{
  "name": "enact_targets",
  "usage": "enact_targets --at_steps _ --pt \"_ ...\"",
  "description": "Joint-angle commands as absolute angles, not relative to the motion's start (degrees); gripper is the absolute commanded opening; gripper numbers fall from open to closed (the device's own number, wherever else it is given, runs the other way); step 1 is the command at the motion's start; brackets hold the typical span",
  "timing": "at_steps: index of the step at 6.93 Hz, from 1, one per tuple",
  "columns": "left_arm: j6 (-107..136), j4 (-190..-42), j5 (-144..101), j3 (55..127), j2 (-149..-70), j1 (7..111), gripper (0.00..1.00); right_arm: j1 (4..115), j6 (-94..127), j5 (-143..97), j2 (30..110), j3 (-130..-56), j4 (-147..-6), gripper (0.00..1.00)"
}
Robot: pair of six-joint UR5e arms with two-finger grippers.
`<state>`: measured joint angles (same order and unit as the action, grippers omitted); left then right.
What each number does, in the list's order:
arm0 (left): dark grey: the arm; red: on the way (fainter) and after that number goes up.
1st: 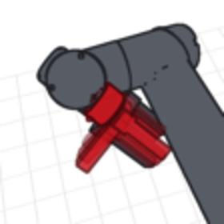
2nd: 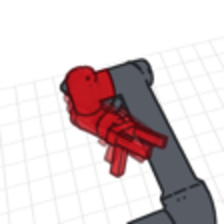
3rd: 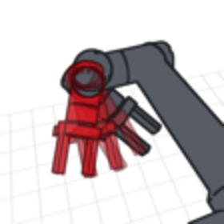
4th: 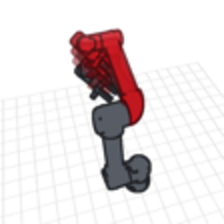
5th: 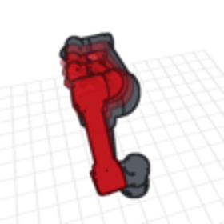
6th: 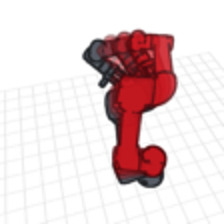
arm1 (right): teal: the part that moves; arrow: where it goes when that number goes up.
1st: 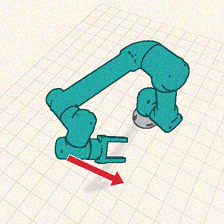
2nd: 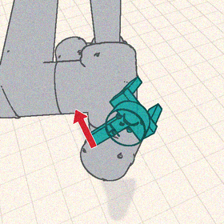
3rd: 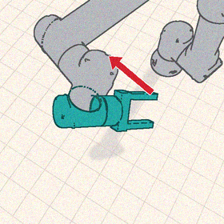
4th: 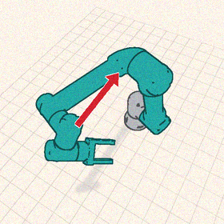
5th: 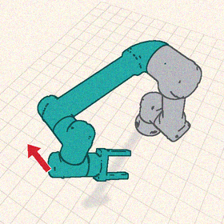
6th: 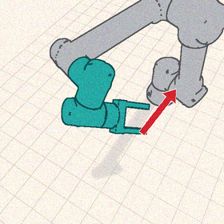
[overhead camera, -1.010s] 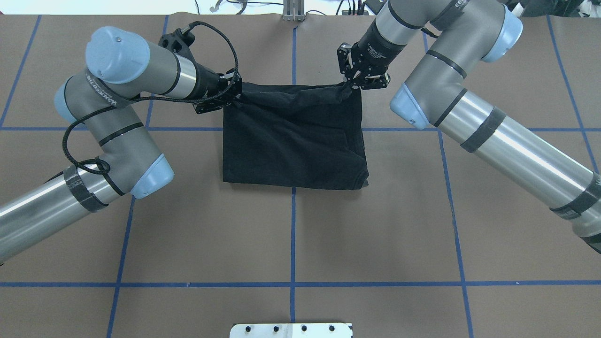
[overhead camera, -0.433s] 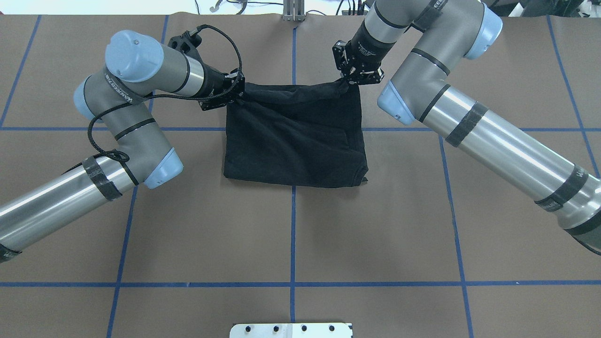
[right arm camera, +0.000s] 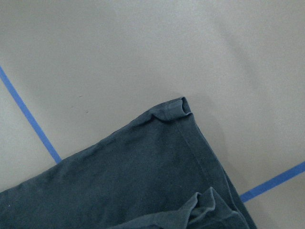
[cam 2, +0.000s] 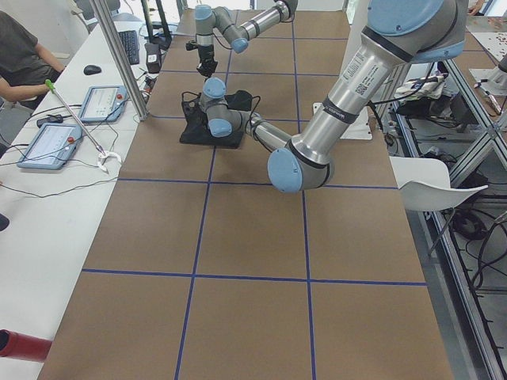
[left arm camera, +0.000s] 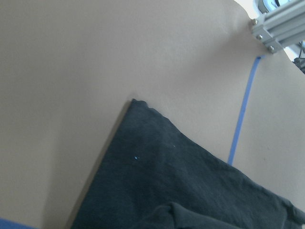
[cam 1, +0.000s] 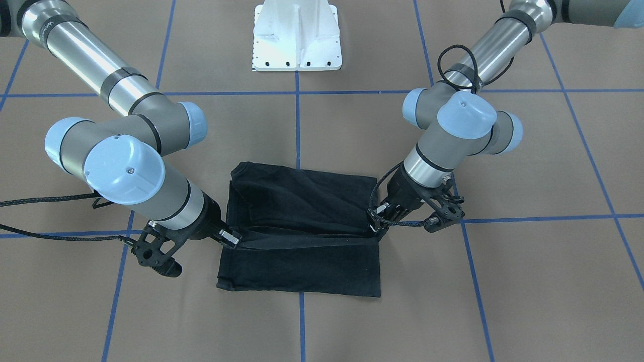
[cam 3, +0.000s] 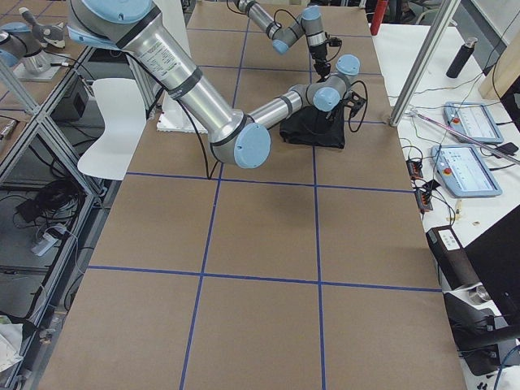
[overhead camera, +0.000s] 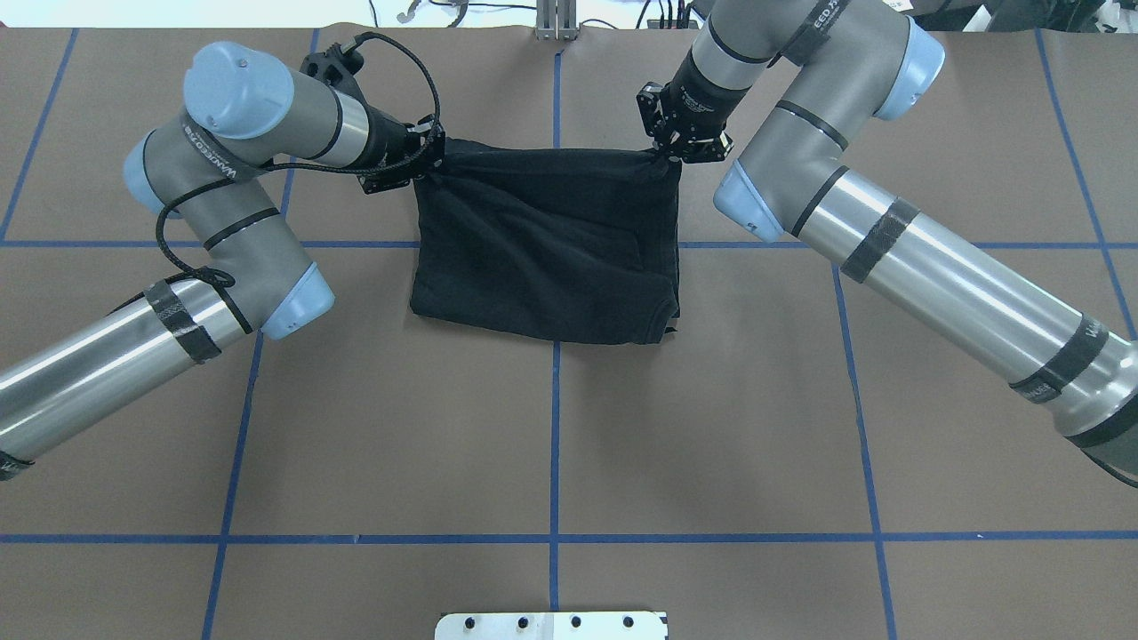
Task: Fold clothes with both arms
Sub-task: 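Fold the held near edge over onto the bundle's far edge with both grippers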
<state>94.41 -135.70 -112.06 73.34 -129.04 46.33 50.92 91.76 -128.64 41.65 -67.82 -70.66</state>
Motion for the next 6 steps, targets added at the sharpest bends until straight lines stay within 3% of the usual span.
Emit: enact_targets --at_steps 1,4,6 --pt "93.9 -135.7 -112.1 72.4 -129.1 46.9 0.0 51.0 91.8 -127.8 41.7 -67.2 -70.7 0.0" --pt "94.7 -135.5 -112.0 71.9 -132.0 46.9 0.0 51.2 92.2 -128.0 41.4 -67.4 -70.7 0.0" --pt "94.8 -135.5 -111.9 66.8 -136.1 46.8 0.0 51.2 92.3 -128.1 41.3 -67.6 -70.7 0.0"
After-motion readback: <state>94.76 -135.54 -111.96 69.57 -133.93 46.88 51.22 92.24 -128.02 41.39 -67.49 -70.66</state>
